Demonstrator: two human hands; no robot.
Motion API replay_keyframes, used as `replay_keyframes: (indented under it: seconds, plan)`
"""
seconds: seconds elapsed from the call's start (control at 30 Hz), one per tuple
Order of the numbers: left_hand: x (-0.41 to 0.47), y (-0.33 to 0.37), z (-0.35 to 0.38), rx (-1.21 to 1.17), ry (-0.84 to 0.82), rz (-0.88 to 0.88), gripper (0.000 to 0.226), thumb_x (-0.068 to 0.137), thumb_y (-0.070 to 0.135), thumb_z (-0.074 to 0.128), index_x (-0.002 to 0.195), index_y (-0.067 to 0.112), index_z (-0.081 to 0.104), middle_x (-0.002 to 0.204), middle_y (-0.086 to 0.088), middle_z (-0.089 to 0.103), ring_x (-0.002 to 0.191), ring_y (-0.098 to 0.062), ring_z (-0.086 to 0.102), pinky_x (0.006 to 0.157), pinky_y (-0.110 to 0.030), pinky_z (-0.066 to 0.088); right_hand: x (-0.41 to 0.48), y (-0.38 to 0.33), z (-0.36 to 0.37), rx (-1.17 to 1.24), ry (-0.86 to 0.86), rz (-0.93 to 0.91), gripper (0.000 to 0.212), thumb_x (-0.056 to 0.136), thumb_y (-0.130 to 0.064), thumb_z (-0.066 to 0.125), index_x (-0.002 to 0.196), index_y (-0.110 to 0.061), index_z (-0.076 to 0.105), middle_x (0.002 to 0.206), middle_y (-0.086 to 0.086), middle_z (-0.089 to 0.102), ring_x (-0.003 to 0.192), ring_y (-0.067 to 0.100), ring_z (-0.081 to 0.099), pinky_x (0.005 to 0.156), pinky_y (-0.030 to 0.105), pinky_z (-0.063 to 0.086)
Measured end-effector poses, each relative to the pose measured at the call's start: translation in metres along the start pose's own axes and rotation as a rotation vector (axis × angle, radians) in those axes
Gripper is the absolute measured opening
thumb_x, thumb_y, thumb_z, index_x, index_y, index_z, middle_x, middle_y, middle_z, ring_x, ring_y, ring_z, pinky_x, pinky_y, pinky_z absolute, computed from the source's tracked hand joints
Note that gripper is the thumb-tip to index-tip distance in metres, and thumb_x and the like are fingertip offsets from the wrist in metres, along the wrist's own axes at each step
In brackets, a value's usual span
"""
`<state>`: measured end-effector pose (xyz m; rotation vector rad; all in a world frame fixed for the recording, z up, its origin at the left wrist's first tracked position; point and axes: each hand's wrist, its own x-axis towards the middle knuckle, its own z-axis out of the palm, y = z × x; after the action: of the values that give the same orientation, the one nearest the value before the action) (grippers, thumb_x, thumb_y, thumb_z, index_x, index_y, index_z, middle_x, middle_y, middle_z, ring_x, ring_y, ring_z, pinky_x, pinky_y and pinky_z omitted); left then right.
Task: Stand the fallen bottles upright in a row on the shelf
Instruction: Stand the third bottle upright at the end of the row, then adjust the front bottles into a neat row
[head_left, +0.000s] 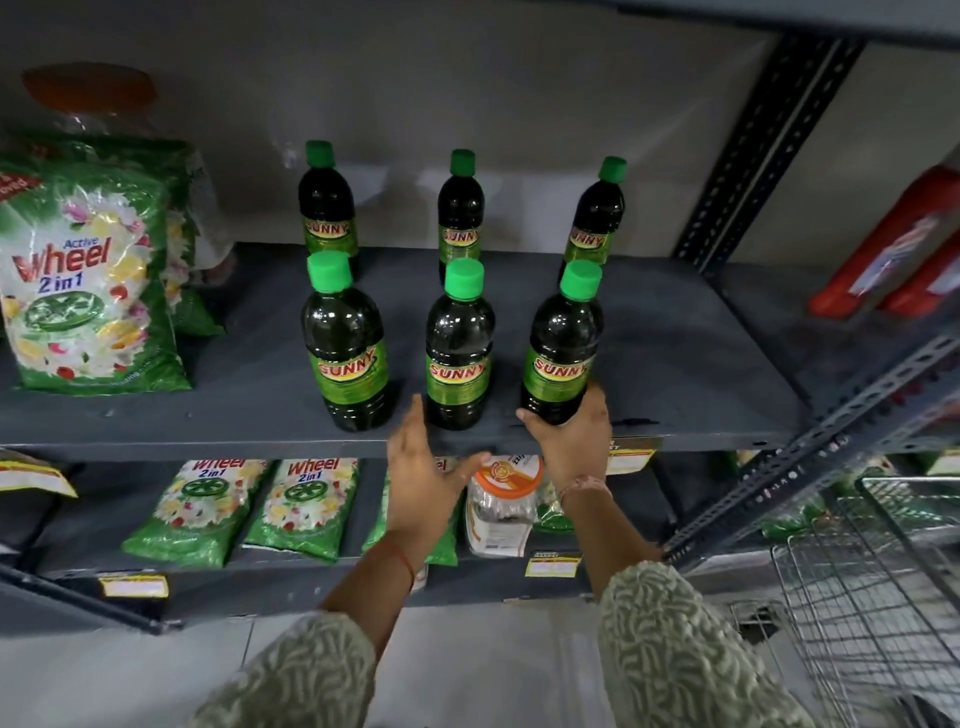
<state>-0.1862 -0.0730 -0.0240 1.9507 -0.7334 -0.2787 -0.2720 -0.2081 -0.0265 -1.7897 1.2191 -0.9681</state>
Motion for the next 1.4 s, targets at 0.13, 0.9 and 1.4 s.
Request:
replay_keyframes:
  seconds: [0.13, 0.9, 1.4]
  plan:
    - [0.033, 0.006, 0.019, 0.032, 0.076, -0.067, 0.086, 0.063, 0.023, 0.081, 0.133, 0.002, 0.036, 0.133, -0.020, 0.050, 0.124, -0.037, 0.036, 0.105, -0.040, 0.030, 0.005, 0.006, -0.007, -0.022, -0.030, -0.018, 0.072, 0.059, -0.024, 0.083, 0.117, -0.002, 0.046, 0.113, 0.019, 0.058, 0.107, 0.032, 0.054, 0.088, 0.036, 0.047]
    - [-0.001, -0.003, 0.002, -0.040, 0.330, 0.010, 0.082, 0.062, 0.028, 0.078, 0.126, -0.005, 0.040, 0.118, -0.029, 0.047, 0.107, -0.039, 0.047, 0.090, -0.045, 0.045, -0.048, 0.011, -0.039, 0.080, 0.106, -0.132, 0.093, 0.063, -0.045, 0.074, 0.137, -0.009, 0.031, 0.143, 0.021, 0.026, 0.130, 0.021, 0.026, 0.106, 0.040, 0.030]
    - [0.058, -0.041, -0.074, -0.062, 0.307, -0.079, 0.064, 0.062, 0.014, 0.082, 0.117, 0.004, 0.049, 0.115, -0.020, 0.062, 0.107, -0.032, 0.057, 0.087, -0.030, 0.042, -0.013, -0.027, 0.050, 0.009, -0.331, -0.038, 0.081, 0.057, -0.023, 0.084, 0.125, -0.008, 0.041, 0.120, 0.017, 0.053, 0.112, 0.029, 0.049, 0.098, 0.043, 0.044]
